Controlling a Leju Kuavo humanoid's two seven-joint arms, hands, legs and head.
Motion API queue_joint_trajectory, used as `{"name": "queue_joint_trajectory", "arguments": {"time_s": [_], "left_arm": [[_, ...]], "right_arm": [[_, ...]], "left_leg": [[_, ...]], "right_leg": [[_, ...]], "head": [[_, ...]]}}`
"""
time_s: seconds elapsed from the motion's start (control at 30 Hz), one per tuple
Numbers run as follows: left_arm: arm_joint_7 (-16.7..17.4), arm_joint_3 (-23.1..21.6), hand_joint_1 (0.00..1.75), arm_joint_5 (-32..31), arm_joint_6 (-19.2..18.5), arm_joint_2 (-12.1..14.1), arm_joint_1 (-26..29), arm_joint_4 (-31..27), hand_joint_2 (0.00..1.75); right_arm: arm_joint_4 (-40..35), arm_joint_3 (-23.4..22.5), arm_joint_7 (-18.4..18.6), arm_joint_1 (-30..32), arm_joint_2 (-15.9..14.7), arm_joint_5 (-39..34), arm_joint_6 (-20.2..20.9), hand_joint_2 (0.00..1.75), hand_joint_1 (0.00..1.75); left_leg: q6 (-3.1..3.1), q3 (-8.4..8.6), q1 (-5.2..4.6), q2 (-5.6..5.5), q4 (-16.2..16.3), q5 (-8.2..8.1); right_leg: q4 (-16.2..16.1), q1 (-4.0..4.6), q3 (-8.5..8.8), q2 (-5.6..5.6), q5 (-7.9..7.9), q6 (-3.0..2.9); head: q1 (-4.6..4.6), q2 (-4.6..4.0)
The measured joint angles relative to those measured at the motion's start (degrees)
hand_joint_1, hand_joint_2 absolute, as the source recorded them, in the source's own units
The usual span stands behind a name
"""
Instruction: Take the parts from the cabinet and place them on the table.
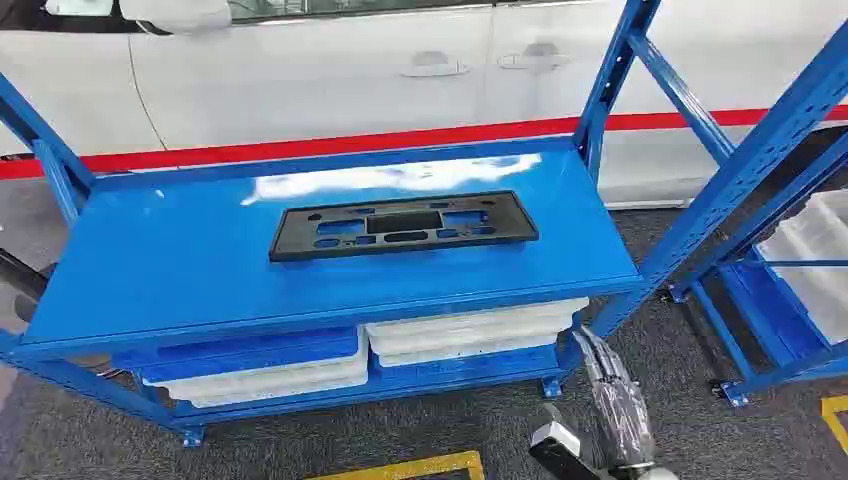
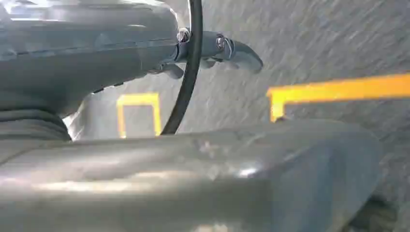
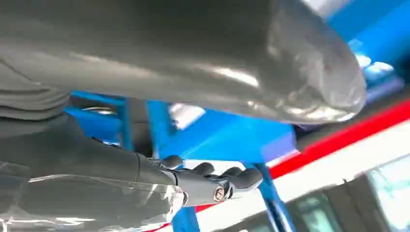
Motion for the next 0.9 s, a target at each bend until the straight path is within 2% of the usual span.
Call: {"name": "queue_joint_trajectory", "arguments": {"time_s": [0.07, 0.13, 0.17, 0.23, 0.33, 0.53, 0.77, 0.83, 0.9], "left_arm": [[-1.8, -3.1, 0.0, 0.6, 4.5, -5.0, -0.2, 2.2, 0.0], [-2.2, -5.9, 0.0, 1.7, 5.4, -8.1, -0.1, 3.1, 0.0], [-2.2, -6.9, 0.0, 2.1, 5.2, -9.4, -0.1, 3.4, 0.0], [-2.5, -8.2, 0.0, 2.4, 4.6, -11.1, -0.6, 3.6, 0.0], [-2.8, -9.7, 0.0, 3.6, 3.7, -11.6, -1.0, 4.4, 0.0], [-1.0, -11.2, 0.0, 10.2, 4.8, -13.4, -1.5, 5.1, 0.0], [-1.1, -14.0, 0.0, 12.5, 4.0, -14.6, -1.9, 5.1, 0.0], [-1.5, -15.2, 0.0, 13.1, 3.4, -14.6, -1.9, 5.1, 0.0], [-2.9, -17.2, 0.0, 13.6, 2.2, -14.3, -2.0, 5.5, 0.0]], "right_arm": [[-5.3, -4.1, -6.4, 4.7, 0.0, 2.3, 5.6, 0.0, 0.0], [-9.2, -9.6, -12.6, 6.4, 0.0, 3.9, 10.0, 0.0, 0.0], [-10.5, -11.8, -13.6, 6.5, 0.0, 4.4, 11.0, 0.0, 0.0], [-12.3, -14.0, -14.1, 6.8, 0.0, 5.2, 11.8, 0.0, 0.0], [-14.0, -16.1, -14.2, 6.9, 0.2, 5.9, 11.9, 0.0, 0.0], [-15.8, -18.6, -14.2, 6.0, 0.4, 4.0, 12.8, 0.0, 0.0], [-15.9, -16.9, -13.9, 3.7, 0.4, 2.2, 13.6, 0.0, 0.0], [-15.9, -15.2, -12.5, 2.9, 0.4, 0.6, 13.6, 0.0, 0.0], [-15.9, -11.2, -9.6, 0.7, 0.4, -2.5, 13.5, 0.0, 0.0]], "left_leg": [[0.02, -0.19, -0.07, -0.32, 0.0, -0.01], [0.1, -0.42, -0.08, -0.17, 0.0, -0.07], [0.16, -0.39, -0.08, -0.1, 0.0, -0.1], [0.21, -0.38, -0.04, -0.16, 0.1, -0.13], [0.23, -0.35, -0.09, -0.17, 0.1, -0.14], [0.28, -0.4, -0.06, -0.21, 0.1, -0.05], [0.27, -0.39, 0.0, -0.26, 0.1, -0.03], [0.27, -0.55, 0.0, -0.25, 0.1, -0.04], [0.27, -0.52, 0.01, -0.24, 0.1, -0.03]], "right_leg": [[0.0, -0.27, 0.09, -0.27, -0.08, 0.13], [0.0, -0.3, -0.09, -0.04, -0.05, 0.17], [0.0, -0.3, -0.09, 0.02, -0.04, 0.18], [0.0, -0.25, -0.01, -0.08, -0.05, 0.18], [-0.1, -0.29, 0.01, -0.09, -0.01, 0.25], [0.0, -0.2, 0.02, -0.16, -0.01, 0.25], [0.0, -0.19, 0.06, -0.19, 0.0, 0.26], [0.1, -0.17, 0.06, -0.16, 0.0, 0.25], [0.1, -0.17, 0.01, -0.15, 0.0, 0.25]], "head": [[0.0, 0.0], [0.0, 0.0], [0.0, 0.0], [0.02, 0.0], [0.0, 0.0], [0.0, 0.0], [0.0, 0.0], [0.0, 0.0], [0.0, 0.0]]}}
